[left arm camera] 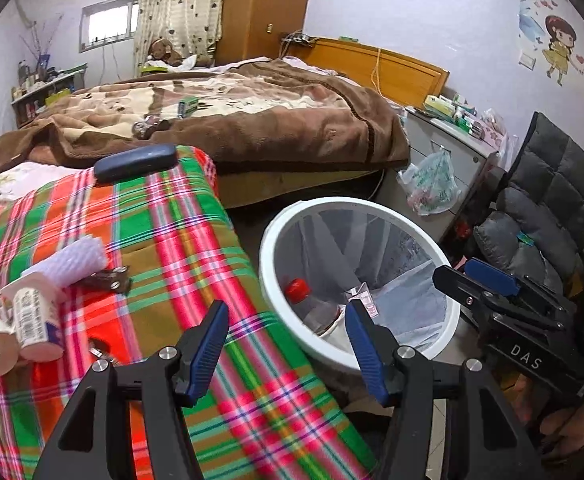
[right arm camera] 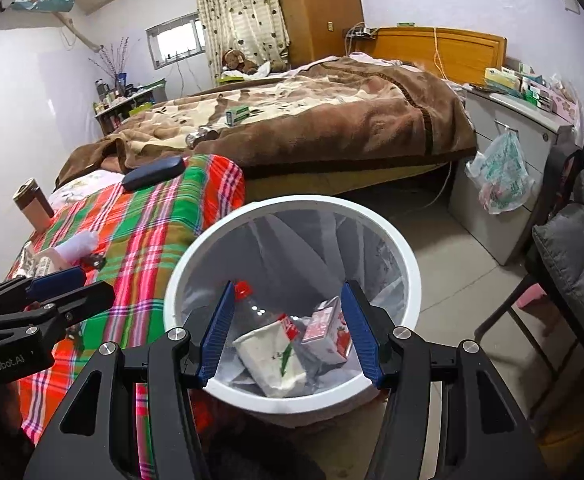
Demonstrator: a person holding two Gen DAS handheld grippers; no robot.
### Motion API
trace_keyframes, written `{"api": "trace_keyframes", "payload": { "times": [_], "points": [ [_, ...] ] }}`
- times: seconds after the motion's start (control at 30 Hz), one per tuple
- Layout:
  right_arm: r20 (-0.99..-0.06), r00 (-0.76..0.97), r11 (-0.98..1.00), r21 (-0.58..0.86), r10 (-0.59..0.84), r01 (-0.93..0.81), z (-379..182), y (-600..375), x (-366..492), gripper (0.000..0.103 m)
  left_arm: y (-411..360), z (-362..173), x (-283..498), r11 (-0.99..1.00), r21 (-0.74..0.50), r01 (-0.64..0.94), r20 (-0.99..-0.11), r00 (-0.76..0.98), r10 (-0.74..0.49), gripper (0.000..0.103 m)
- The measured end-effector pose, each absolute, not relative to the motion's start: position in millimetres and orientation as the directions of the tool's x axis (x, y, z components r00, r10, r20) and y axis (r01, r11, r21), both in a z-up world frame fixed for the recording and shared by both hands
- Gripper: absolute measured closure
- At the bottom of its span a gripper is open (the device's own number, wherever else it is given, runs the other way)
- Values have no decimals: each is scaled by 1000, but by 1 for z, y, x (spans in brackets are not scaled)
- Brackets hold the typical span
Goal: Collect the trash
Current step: 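Move both tools back over the trash on the bedspread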
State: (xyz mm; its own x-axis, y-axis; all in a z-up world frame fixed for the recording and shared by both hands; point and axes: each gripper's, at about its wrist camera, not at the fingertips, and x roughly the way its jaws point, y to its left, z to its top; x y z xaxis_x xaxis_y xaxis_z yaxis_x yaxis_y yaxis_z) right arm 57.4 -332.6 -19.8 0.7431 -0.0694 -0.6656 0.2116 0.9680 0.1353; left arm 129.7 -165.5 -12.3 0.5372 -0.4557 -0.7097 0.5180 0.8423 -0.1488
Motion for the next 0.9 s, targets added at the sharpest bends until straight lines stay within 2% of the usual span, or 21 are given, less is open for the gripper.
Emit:
{"api": "trace_keyframes", "payload": {
  "times": [0.57,0.9],
  "points": [
    [-626,780,986,129,3,100,-11,-283,55,46,-88,0,104,907,-88,412,-673,647,-359,43],
    [-626,775,992,126,86,-9,-15,-240,64,46,-30,-6,99,941,-103,322,-667,679,-305,43]
  ]
}}
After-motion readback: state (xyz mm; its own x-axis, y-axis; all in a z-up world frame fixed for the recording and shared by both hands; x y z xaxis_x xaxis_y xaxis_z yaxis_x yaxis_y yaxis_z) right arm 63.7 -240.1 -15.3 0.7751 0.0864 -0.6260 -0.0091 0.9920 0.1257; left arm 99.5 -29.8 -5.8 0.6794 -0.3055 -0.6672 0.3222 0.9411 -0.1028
